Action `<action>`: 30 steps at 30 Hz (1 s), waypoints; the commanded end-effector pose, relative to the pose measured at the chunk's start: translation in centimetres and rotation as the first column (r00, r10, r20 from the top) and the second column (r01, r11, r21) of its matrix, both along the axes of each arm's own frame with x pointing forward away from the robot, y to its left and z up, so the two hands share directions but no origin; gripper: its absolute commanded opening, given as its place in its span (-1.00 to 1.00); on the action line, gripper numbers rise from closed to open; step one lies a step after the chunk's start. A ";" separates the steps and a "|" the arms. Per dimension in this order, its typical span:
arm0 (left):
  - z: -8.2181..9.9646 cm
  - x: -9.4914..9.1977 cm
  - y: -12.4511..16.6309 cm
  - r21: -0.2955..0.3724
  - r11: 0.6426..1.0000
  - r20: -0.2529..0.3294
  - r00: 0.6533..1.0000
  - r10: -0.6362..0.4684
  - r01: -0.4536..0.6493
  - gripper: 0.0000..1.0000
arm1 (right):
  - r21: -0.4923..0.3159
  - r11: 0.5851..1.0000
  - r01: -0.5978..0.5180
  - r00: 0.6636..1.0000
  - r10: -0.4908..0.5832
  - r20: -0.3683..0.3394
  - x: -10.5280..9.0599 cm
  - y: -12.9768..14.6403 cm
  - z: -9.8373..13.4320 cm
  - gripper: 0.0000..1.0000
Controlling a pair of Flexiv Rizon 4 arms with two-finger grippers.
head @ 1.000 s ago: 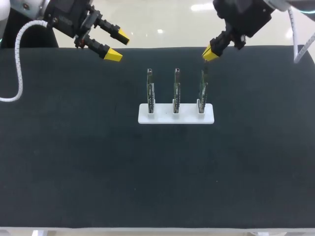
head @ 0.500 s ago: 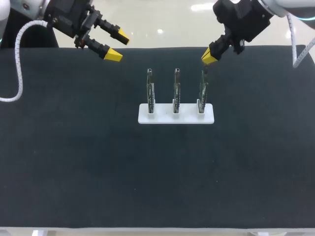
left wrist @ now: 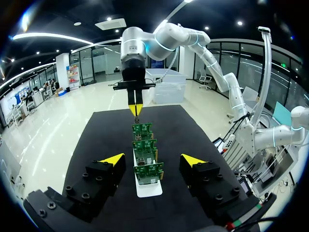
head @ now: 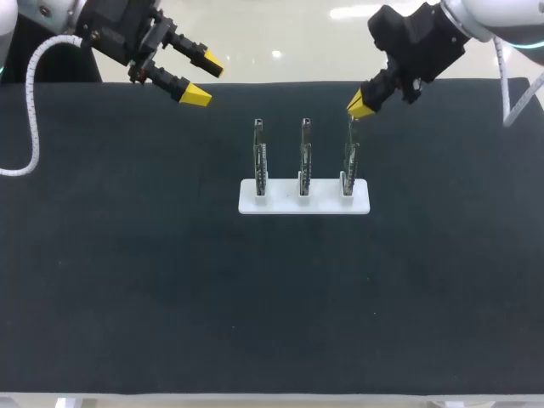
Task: Pick up the optical module with the left hand, and insert it into the network port with the right hand.
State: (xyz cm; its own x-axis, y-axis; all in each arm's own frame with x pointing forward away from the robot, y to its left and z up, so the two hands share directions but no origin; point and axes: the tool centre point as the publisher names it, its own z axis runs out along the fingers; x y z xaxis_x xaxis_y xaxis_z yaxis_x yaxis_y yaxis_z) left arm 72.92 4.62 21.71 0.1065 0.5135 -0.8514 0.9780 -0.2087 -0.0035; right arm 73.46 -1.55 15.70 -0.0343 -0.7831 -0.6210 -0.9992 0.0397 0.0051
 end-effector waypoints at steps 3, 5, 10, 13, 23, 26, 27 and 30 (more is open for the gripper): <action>0.0 0.1 0.0 0.003 1.000 -0.001 1.000 -0.001 0.001 1.00 | 0.006 1.000 0.005 1.000 -0.005 0.007 -0.1 0.2 -0.5 -1.00; 0.0 0.1 0.0 0.003 1.000 -0.001 1.000 -0.001 0.001 1.00 | 0.006 1.000 0.005 1.000 -0.005 0.007 -0.2 0.3 -0.6 -1.00; 0.0 0.1 0.0 0.003 1.000 -0.001 1.000 -0.001 0.001 1.00 | 0.005 1.000 0.005 1.000 -0.005 0.005 -0.2 0.3 -0.9 -1.00; 0.0 0.1 0.0 0.003 1.000 -0.001 1.000 -0.001 0.001 1.00 | 0.004 1.000 0.004 1.000 -0.004 0.003 -0.3 0.3 -1.0 -1.00; 0.0 0.1 0.0 0.003 1.000 -0.001 1.000 -0.001 0.001 1.00 | 0.007 1.000 0.002 1.000 -0.002 0.004 -0.3 0.2 -1.9 -1.00; 0.0 0.1 0.0 0.003 1.000 -0.001 1.000 -0.001 0.001 1.00 | 0.007 1.000 0.001 1.000 -0.001 0.001 -0.2 0.2 -2.0 -1.00; 0.0 0.1 0.0 0.003 1.000 -0.001 1.000 -0.001 0.001 1.00 | 0.007 1.000 0.000 1.000 0.000 0.001 -0.2 0.2 -2.0 -1.00; 0.0 0.1 0.0 0.003 1.000 -0.001 1.000 -0.001 0.001 1.00 | -0.001 1.000 0.001 1.000 -0.001 -0.003 0.0 0.1 -1.2 -1.00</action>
State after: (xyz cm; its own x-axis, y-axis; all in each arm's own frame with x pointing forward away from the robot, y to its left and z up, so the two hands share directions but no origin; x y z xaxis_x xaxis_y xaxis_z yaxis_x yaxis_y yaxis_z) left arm 72.92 4.62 21.71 0.1065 0.5135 -0.8515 0.9780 -0.2087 -0.0035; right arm 73.32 -1.43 14.74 -0.0351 -0.7811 -0.6234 -0.9991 0.0433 0.0020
